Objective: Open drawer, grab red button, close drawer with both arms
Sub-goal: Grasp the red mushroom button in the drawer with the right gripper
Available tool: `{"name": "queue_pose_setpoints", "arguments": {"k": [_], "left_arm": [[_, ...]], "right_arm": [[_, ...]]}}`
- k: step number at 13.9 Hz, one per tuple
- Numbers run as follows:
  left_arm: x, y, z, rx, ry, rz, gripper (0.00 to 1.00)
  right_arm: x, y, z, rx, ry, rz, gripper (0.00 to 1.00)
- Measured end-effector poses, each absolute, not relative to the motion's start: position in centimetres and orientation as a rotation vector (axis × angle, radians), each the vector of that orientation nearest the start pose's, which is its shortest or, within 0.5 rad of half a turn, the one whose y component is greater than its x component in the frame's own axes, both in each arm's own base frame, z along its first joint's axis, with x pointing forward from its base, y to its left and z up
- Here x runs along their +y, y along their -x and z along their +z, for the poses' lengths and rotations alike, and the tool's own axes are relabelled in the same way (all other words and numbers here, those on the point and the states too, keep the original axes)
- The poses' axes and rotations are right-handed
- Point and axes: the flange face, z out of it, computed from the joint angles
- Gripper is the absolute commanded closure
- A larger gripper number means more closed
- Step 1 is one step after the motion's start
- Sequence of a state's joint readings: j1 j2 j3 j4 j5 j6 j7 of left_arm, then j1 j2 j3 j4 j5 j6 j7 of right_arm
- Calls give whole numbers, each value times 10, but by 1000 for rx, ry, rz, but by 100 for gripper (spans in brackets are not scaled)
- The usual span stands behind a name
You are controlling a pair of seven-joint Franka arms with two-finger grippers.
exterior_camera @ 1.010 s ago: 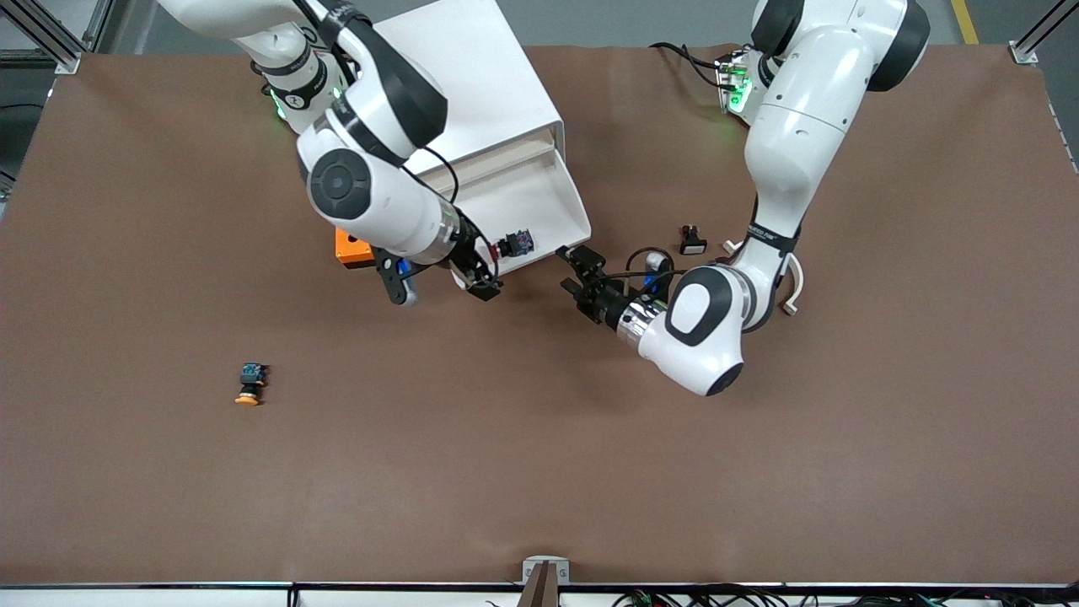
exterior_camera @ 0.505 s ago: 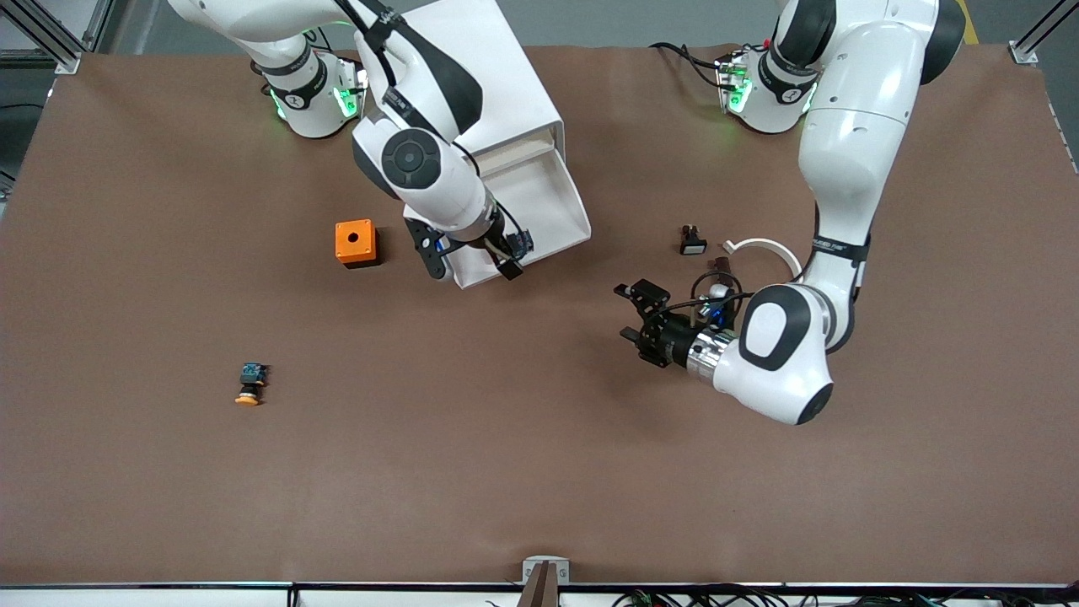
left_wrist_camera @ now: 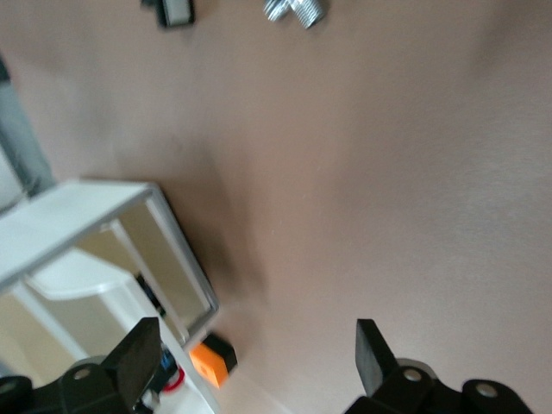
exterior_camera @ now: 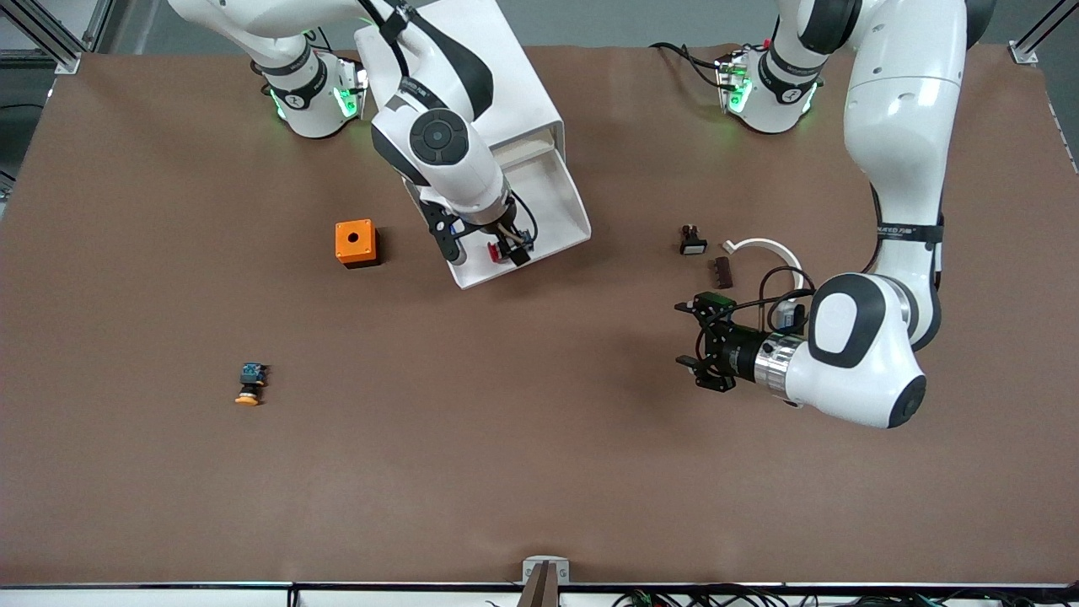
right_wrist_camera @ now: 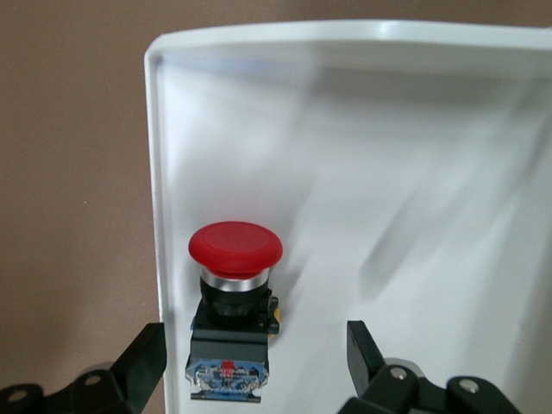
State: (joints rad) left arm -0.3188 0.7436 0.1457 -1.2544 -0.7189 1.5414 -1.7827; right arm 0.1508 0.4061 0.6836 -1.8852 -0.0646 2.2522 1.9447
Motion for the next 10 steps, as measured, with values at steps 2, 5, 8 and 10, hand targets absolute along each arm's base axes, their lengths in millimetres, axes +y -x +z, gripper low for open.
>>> {"name": "queue_pose_setpoints", "arguments": {"k": [2, 5, 8, 10], "left_arm": [[-214, -669, 320, 2113, -2102, -1038, 1], [-210, -667, 325, 1782, -2391, -924, 1], [-215, -664, 332, 1469, -2603, -836, 1], [-222, -664, 333, 1350, -2658, -797, 1]], "right_arm": [[446, -443, 342, 1608, 2574, 284, 49], [447, -442, 343, 1600, 2578, 281, 74], [452, -438, 349, 1527, 2621, 265, 92], [451, -442, 360, 1485, 2669, 264, 95]]}}
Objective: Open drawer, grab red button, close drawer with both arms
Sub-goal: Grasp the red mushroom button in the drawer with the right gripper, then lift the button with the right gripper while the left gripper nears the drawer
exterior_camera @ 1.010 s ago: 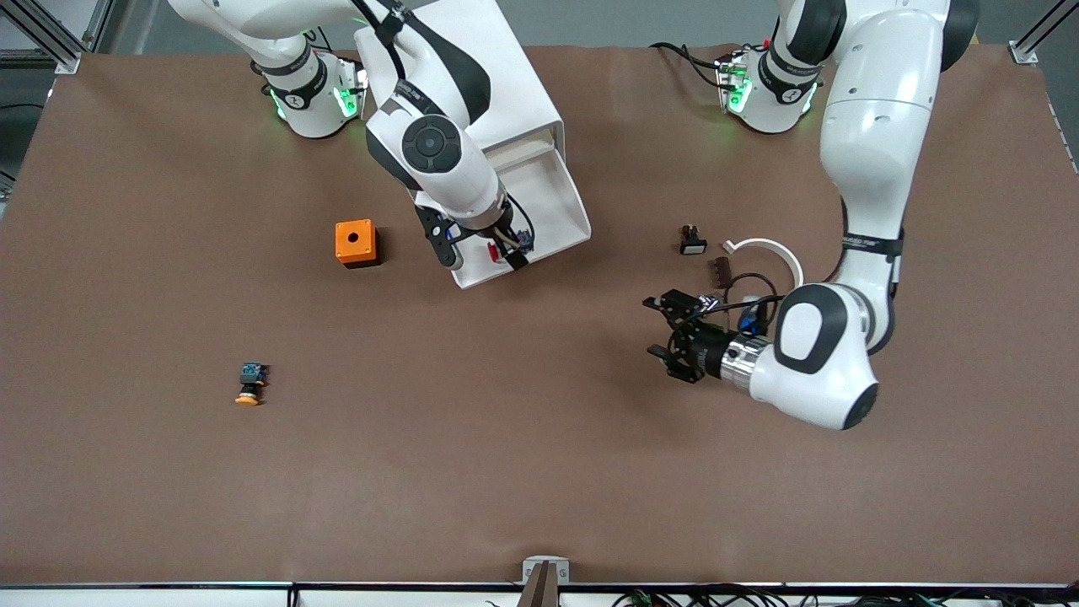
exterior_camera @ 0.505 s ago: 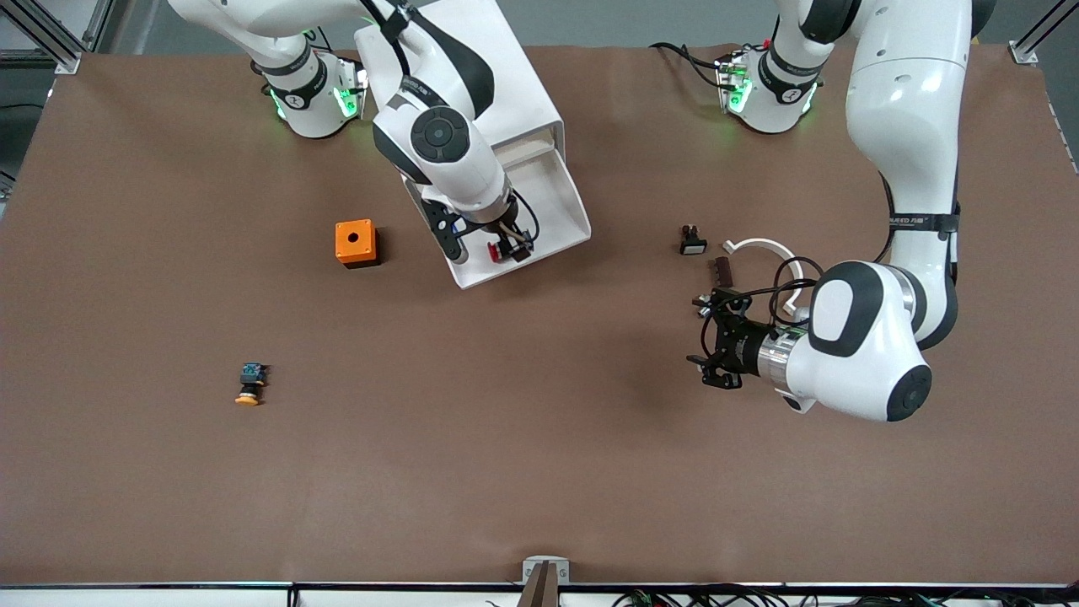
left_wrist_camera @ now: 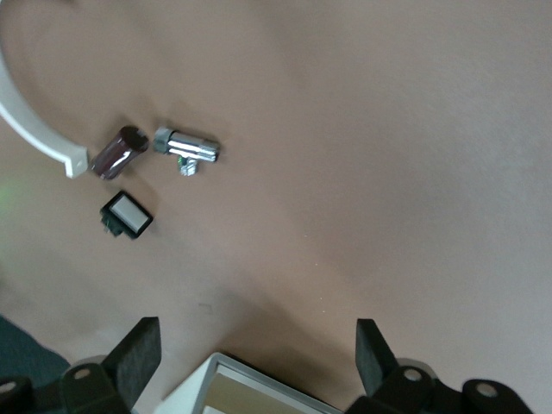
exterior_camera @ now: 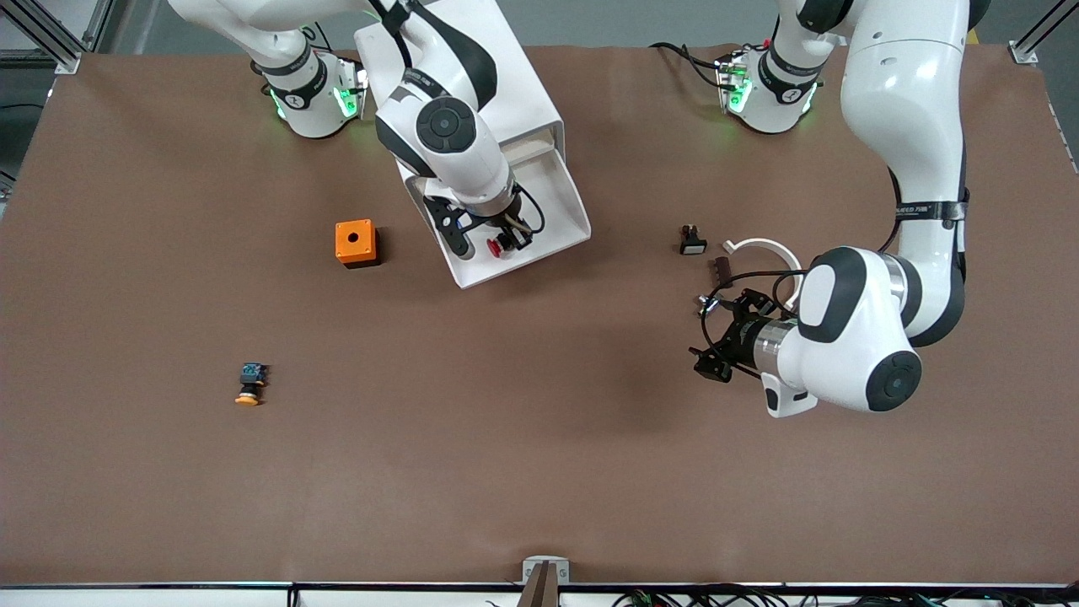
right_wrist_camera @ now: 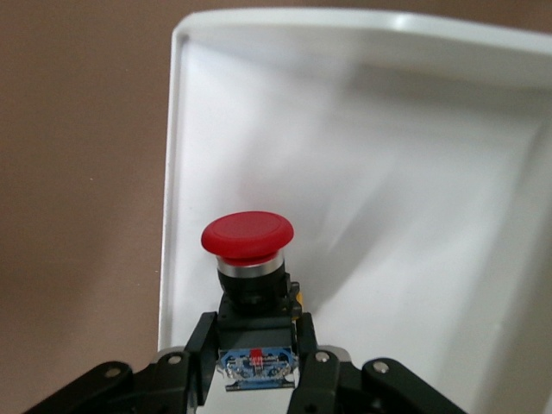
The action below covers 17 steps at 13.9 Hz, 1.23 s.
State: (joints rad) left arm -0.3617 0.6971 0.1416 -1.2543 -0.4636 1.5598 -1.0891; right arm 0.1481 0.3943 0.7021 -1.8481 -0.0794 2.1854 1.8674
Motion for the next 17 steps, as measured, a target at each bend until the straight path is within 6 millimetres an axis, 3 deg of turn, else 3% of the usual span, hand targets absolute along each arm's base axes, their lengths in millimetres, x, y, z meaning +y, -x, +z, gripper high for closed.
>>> {"name": "queue_pose_setpoints", "arguments": {"k": [3, 7, 10, 13, 17], "left_arm": [[-237, -662, 332, -1151, 2912, 752, 1], [-277, -652, 327, -891, 3029, 645, 1], [-331, -625, 317, -753, 3048, 631, 0], [-383, -600, 298, -658, 3113, 616, 0], [-434, -569, 286, -554, 3149, 628, 0]], "right_arm": [[437, -470, 396, 1361, 2738, 248, 96], [374, -526, 423, 1045, 2872, 234, 97], [310, -567, 424, 790, 2978, 232, 97], [235, -603, 406, 568, 3053, 230, 97], [103, -642, 362, 310, 2988, 326, 97]]}}
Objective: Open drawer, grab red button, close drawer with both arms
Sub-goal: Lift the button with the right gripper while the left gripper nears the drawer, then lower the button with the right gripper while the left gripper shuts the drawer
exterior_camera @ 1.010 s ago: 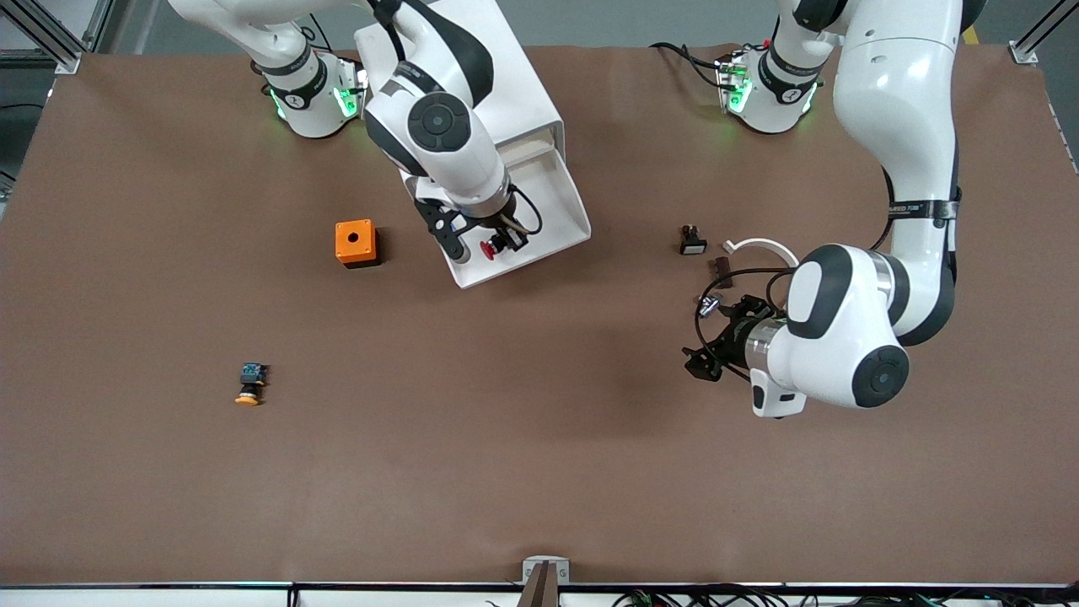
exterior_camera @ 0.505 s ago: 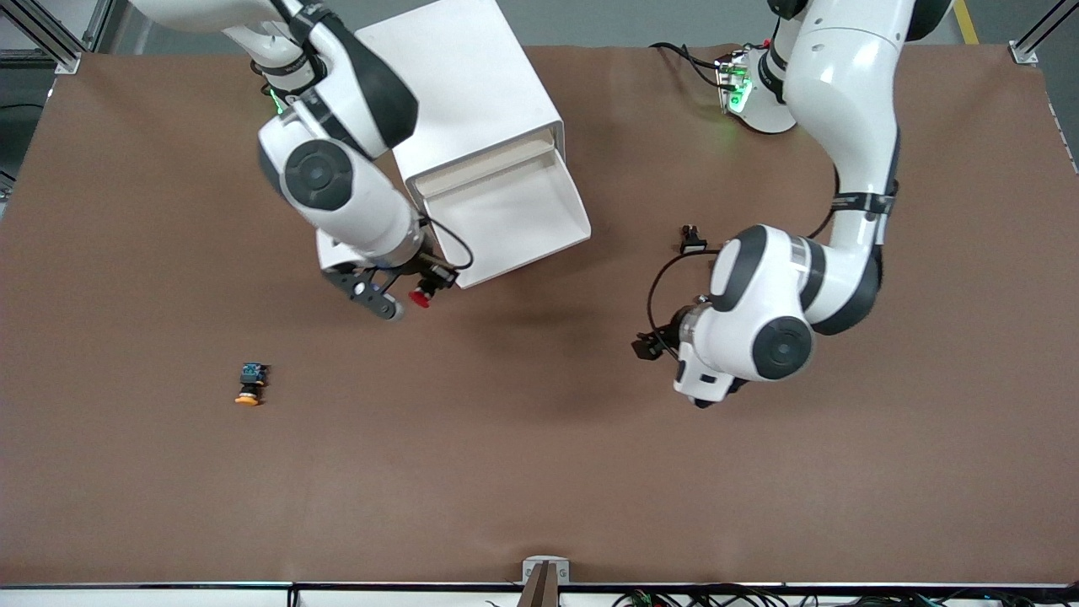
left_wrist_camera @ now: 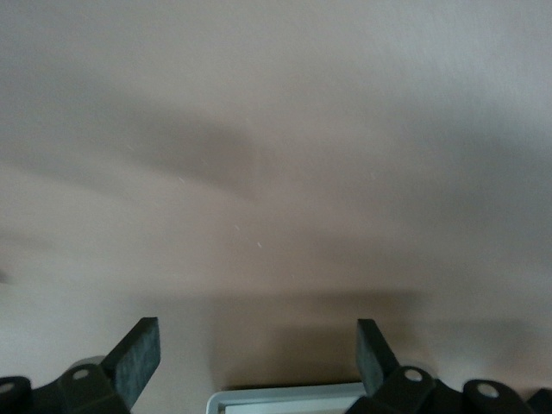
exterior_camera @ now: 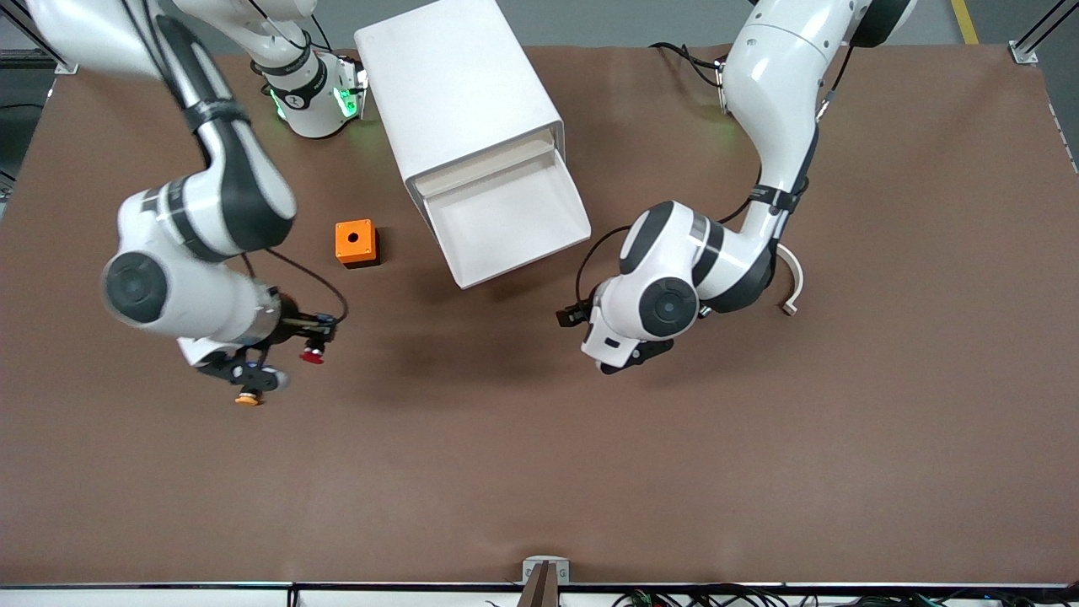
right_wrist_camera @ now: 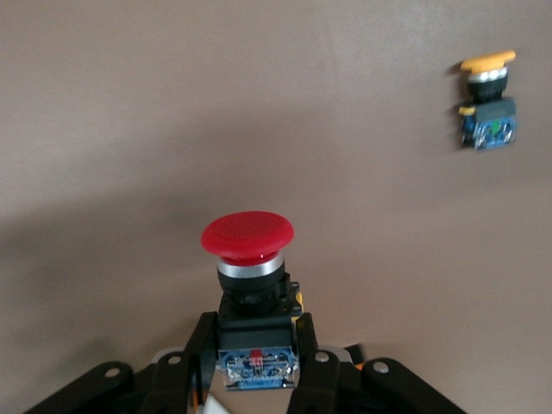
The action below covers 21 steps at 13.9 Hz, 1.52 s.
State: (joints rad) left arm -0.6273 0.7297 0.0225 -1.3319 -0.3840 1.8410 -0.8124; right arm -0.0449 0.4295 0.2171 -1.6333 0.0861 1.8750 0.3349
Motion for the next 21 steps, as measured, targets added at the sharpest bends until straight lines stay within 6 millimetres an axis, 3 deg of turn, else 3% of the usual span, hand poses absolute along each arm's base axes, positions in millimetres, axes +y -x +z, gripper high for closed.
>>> {"name": "queue_pose_setpoints", "arguments": {"k": [1, 3, 8, 10, 15, 17, 19, 21], "left_arm": [[-446, -559, 286, -518, 3151, 631, 0], [-474, -535, 286, -456, 3146, 638, 0], [-535, -469, 281, -436, 3078, 661, 0], [-551, -448, 279, -445, 3052, 668, 0], [-590, -391, 275, -444, 3001, 696, 0], [-596, -381, 275, -464, 2988, 709, 0], [-595, -381, 273, -472, 2983, 711, 0], [-594, -383, 273, -480, 2983, 710, 0]], "right_arm": [[76, -648, 346, 255, 2972, 333, 97], [43, -657, 312, 161, 2969, 318, 97], [12, -665, 237, 27, 2981, 298, 97], [5, -666, 222, 15, 2984, 302, 96], [2, -667, 210, 8, 2989, 283, 91], [2, -667, 202, 6, 2990, 280, 83], [2, -667, 194, 8, 2990, 280, 67], [2, -667, 189, 11, 2988, 286, 26]]}}
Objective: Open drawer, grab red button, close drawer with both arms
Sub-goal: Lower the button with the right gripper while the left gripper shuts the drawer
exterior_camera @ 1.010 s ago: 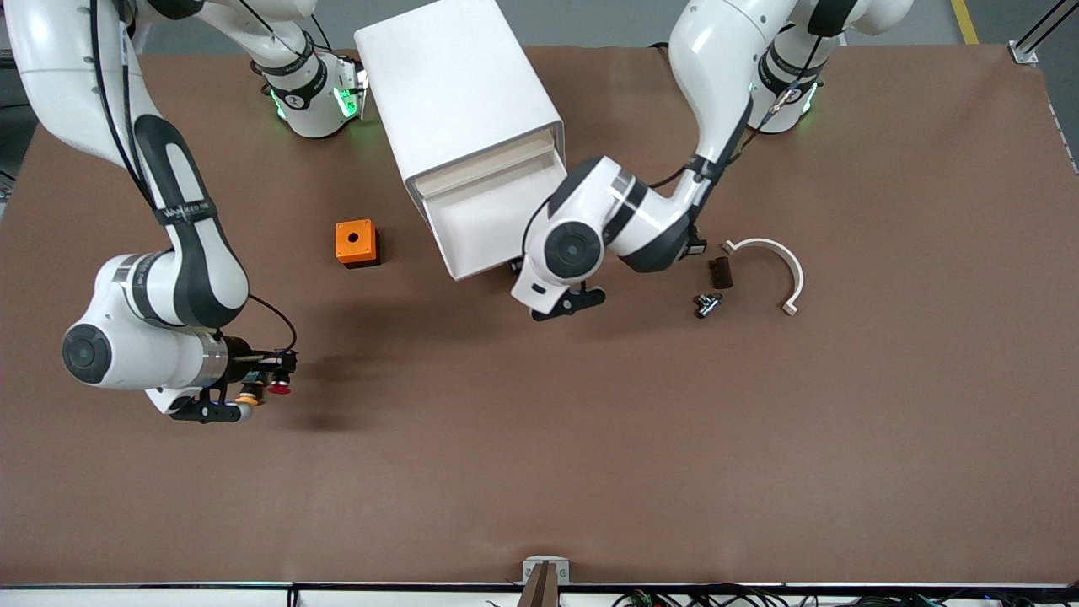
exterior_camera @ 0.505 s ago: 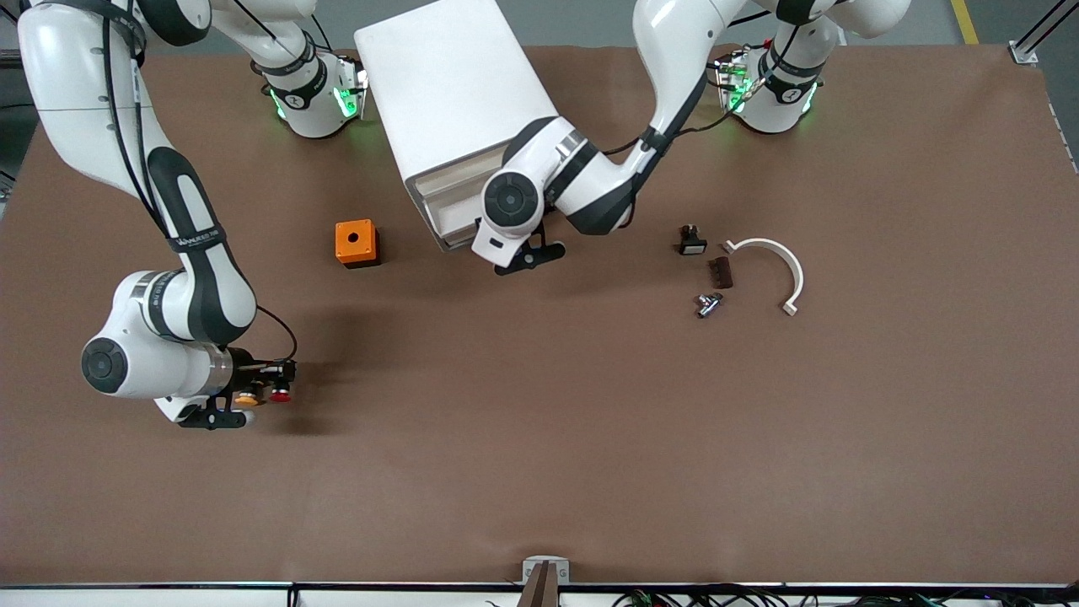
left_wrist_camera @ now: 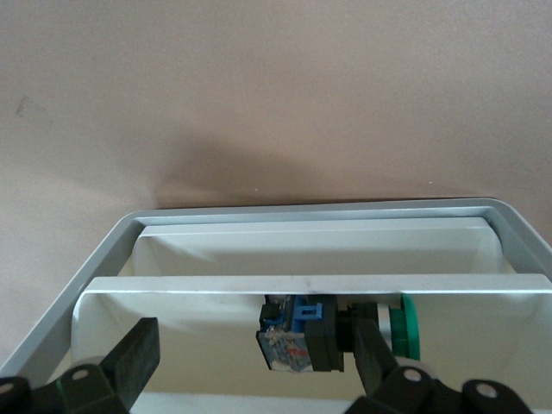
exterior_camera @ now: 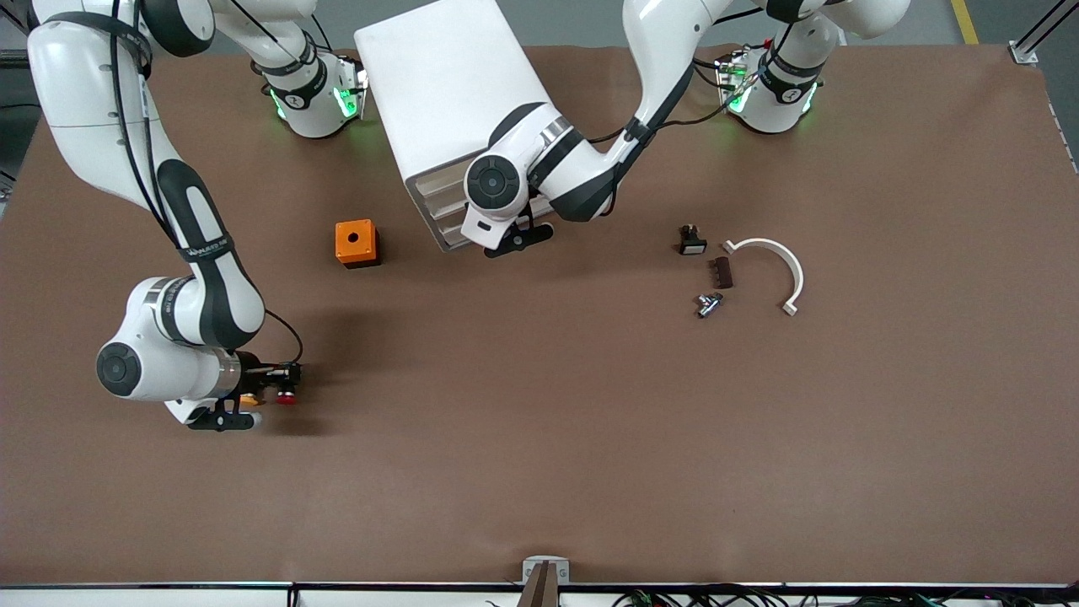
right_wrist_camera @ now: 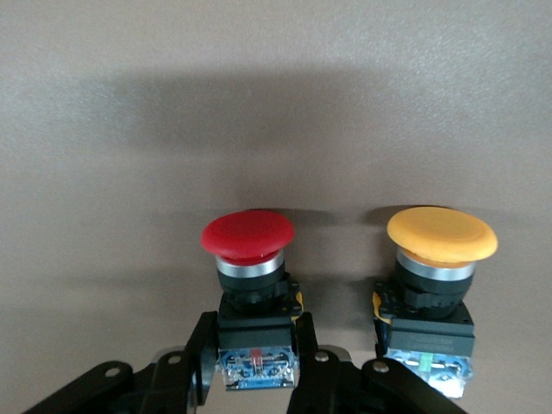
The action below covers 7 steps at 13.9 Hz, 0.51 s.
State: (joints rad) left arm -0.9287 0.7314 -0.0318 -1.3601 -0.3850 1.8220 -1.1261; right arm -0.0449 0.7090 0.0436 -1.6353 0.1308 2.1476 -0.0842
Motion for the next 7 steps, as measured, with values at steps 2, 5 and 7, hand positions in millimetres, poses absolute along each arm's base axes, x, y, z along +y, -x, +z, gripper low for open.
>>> {"name": "queue_pose_setpoints", "arguments": {"k": [2, 5, 7], "left_arm": [[-585, -400, 276, -523, 2990, 699, 0], [-524, -485, 299, -740, 3013, 624, 0], [-457, -551, 331, -883, 3023, 493, 0]], "right_arm": [[2, -667, 189, 12, 2988, 284, 8], [-2, -669, 192, 18, 2992, 274, 0], [-3, -672, 197, 17, 2994, 263, 0]]}}
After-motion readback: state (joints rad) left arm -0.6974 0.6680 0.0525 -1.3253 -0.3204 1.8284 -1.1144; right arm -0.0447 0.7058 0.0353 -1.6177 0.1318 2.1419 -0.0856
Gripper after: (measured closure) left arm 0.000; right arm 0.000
